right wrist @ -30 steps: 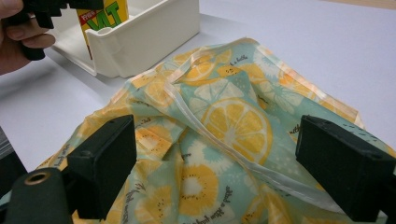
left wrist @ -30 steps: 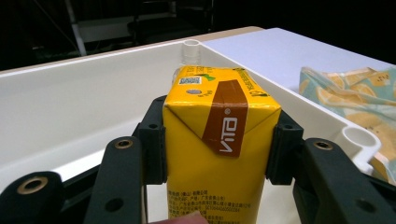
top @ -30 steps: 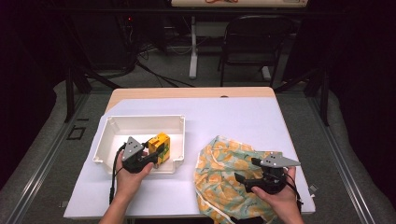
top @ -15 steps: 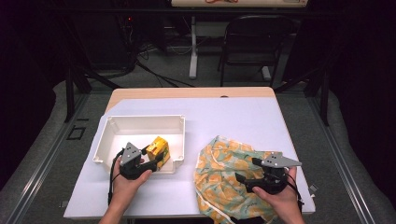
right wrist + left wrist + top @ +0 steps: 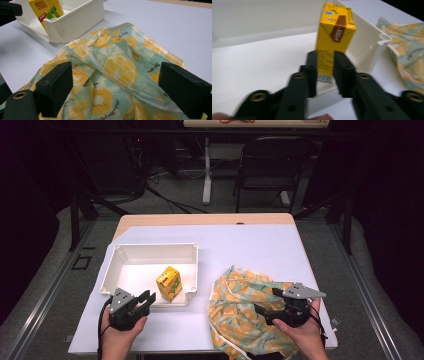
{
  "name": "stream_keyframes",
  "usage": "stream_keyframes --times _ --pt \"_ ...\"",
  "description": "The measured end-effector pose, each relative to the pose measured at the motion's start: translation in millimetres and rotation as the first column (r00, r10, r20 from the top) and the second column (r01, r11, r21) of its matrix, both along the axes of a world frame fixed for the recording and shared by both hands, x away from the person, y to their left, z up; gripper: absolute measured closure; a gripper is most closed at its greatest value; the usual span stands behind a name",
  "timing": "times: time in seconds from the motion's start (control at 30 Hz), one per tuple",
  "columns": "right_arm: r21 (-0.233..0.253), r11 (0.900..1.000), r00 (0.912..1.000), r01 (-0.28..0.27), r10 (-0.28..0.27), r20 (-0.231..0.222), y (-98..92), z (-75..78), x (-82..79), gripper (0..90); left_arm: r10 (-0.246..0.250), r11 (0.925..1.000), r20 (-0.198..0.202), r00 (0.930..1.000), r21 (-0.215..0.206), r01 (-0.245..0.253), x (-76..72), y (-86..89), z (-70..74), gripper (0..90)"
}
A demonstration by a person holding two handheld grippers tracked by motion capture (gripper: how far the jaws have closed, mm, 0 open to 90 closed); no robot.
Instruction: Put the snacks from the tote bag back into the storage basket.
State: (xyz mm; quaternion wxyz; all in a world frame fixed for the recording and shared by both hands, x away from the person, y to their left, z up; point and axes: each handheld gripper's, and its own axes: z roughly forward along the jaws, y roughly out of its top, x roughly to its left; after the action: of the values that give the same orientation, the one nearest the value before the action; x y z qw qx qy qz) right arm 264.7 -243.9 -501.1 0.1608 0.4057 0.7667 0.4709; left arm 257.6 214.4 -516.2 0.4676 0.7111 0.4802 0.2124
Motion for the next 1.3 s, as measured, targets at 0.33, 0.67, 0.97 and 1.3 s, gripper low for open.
stream_keyframes --times 0.33,0.67,0.97,1.3 --pt "-0.005 1.0 1.0 -0.003 0.003 -0.001 2.5 -0.9 0.4 12.0 -0.105 0.9944 -0.06 0.9927 0.008 0.106 11.3 -31.6 -12.2 90.0" --pt "-0.017 1.0 1.0 -0.003 0.003 -0.001 1.5 -1.8 1.0 12.1 -0.075 0.9966 -0.1 0.9921 0.027 0.078 25.9 -38.3 -22.4 90.0" --pt "-0.018 1.0 1.0 0.001 -0.001 0.002 2.5 -2.2 0.5 12.0 -0.036 0.9986 -0.127 0.9913 0.033 0.041 32.5 -24.9 -26.5 90.0" --pt "-0.025 1.0 1.0 -0.003 0.003 -0.001 2.7 -2.6 0.7 12.0 0.005 0.9997 -0.132 0.9913 0.023 -0.002 40.3 -14.2 -29.3 90.0"
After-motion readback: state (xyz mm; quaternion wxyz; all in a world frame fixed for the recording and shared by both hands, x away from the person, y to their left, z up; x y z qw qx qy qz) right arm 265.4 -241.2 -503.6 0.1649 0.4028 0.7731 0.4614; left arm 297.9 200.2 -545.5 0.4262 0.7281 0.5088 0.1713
